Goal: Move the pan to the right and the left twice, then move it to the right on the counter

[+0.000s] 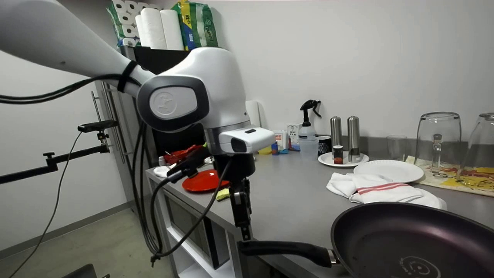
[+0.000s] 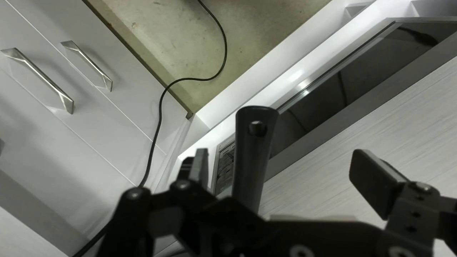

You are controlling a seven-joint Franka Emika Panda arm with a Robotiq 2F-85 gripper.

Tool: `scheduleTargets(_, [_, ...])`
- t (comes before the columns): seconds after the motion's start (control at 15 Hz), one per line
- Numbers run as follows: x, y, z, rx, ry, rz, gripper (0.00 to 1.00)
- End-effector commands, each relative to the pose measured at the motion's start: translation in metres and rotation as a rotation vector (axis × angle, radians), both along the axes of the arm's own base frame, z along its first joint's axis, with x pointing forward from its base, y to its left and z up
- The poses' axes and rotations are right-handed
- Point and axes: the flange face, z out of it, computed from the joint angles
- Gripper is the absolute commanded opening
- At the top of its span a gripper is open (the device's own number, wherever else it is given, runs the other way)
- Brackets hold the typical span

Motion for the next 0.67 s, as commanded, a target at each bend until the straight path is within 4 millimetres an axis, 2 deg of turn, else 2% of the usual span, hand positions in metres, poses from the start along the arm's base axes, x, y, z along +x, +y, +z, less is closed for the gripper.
scheduleTargets(0.0, [0.006,-0.013,-0.015,-0.02,-0.002,-0.001,1.0])
scheduleTargets(0.4, [0.009,-0.033,-0.031,-0.026,-0.043,-0.051,1.0])
scheduleTargets(0.6, [0.013,-0.036,-0.032,-0.024,-0.081,-0.085,1.0])
